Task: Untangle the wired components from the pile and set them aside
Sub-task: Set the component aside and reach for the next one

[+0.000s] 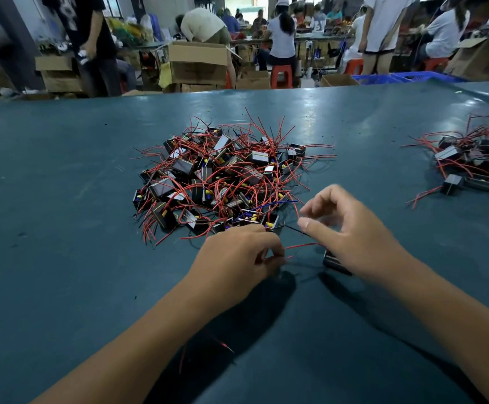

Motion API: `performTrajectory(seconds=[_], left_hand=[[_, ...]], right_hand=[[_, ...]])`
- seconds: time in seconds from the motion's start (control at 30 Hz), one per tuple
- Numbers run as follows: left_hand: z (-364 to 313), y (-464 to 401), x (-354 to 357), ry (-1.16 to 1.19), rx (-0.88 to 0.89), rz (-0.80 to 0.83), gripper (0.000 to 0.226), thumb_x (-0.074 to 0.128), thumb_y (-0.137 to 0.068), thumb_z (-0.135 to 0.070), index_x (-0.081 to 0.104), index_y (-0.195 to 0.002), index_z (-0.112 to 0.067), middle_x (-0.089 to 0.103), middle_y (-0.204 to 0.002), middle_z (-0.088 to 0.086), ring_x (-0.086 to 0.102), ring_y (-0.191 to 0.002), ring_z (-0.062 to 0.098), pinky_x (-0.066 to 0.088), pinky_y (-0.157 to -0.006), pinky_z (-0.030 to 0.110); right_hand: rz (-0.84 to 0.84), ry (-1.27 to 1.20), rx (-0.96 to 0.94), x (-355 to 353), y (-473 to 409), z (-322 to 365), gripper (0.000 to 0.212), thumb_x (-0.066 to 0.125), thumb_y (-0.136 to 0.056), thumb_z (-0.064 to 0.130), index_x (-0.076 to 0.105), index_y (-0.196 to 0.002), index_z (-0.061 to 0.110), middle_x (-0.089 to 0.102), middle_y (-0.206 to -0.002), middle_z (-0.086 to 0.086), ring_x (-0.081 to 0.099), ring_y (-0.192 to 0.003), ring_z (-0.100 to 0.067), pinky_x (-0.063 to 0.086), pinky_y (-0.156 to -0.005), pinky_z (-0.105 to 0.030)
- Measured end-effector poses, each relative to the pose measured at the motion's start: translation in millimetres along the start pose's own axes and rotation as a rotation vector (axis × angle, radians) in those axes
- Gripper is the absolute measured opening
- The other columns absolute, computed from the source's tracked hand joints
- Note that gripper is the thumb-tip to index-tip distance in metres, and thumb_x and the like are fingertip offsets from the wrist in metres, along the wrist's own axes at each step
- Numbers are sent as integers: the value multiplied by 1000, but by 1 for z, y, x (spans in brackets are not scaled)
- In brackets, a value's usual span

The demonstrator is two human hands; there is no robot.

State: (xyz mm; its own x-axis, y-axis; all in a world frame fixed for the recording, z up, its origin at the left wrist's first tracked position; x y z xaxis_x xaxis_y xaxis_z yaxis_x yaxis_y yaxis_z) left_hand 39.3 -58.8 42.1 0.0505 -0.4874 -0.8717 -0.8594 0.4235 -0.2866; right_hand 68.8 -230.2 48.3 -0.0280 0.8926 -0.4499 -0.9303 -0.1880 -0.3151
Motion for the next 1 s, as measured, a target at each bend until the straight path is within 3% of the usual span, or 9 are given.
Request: performTrajectory(seconds=[0.07, 0.17, 0.27, 0.43, 0.6, 0.7, 0.8, 0.9, 1.0], left_hand=[[4, 0, 0, 29, 4, 4, 9, 68, -93, -38, 69, -93, -30, 57, -88, -12, 49, -81, 5, 47, -72, 34], [6, 0, -2, 70, 26, 45, 7, 67, -94, -34, 69, -96, -28, 57, -93, -12, 53, -84, 5, 47, -76, 34], [8, -1, -5, 142, 54, 80, 2, 70, -93, -27, 68, -94, -26, 60, -86, -15, 50, -73, -8, 38, -66, 15], [15, 1, -11, 276, 49, 225, 7, 66, -96, -20, 63, -90, -22, 65, -79, -13, 54, -69, 2, 41, -64, 18], [20, 4, -21, 387, 34, 294, 9, 60, -100, -25, 60, -93, -21, 67, -78, -12, 55, -67, 6, 42, -60, 20], [21, 5, -26, 427, 13, 286, 12, 56, -101, -30, 59, -93, -21, 67, -78, -12, 57, -72, 26, 45, -62, 35], [20, 5, -27, 449, 4, 270, 14, 54, -101, -31, 59, -93, -20, 68, -79, -9, 54, -71, 33, 44, -60, 37], [20, 3, -22, 469, -31, 228, 13, 55, -101, -27, 59, -94, -17, 72, -78, -7, 48, -58, 21, 39, -55, 28], [20, 1, -17, 477, -53, 148, 11, 60, -99, -21, 61, -91, -13, 74, -76, -5, 45, -49, 2, 35, -49, 16]], right_hand=[[-34, 144, -175, -13, 1, 18, 21, 70, -87, 32, 50, -87, 38, 66, -96, 8, 62, -88, -12, 48, -81, -23], [89, 240, -355, -8, 8, 35, 19, 70, -85, 31, 55, -96, 30, 63, -96, 13, 61, -88, -7, 43, -78, -11], [227, 395, -425, 9, 15, 33, 22, 72, -88, 30, 60, -105, 26, 62, -98, 19, 58, -93, 2, 41, -84, -9], [294, 413, -399, 13, 17, 35, 22, 61, -95, 35, 67, -110, 19, 67, -102, 18, 61, -94, 4, 43, -86, -8], [325, 291, -324, 12, 19, 36, 26, 59, -90, 20, 69, -115, 21, 70, -108, 20, 64, -100, 5, 43, -87, -6], [347, 535, -418, 19, 19, 33, 23, 70, -89, 20, 69, -112, 17, 70, -109, 9, 64, -100, -6, 47, -91, -21], [289, 612, -475, 25, 19, 34, 6, 68, -92, 19, 68, -95, 13, 67, -96, 4, 64, -88, -17, 52, -80, -37], [197, 568, -445, 26, 20, 32, 6, 62, -96, 21, 61, -90, 18, 62, -80, 9, 56, -72, -13, 49, -67, -35], [82, 345, -321, 19, 18, 25, 9, 63, -96, 22, 60, -88, 24, 65, -70, 9, 59, -62, -11, 47, -61, -33]])
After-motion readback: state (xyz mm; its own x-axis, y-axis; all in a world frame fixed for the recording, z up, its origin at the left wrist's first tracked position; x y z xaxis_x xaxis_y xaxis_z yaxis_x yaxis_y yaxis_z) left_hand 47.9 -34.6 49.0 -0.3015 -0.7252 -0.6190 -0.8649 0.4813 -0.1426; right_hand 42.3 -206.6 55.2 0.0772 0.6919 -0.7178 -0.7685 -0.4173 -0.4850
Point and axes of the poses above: each hand's wrist, its own y-axis away from the middle knuckle, its own x-axis out of the palm, z = x × y, the point moved 6 cm from there along -y, towards the middle knuckle
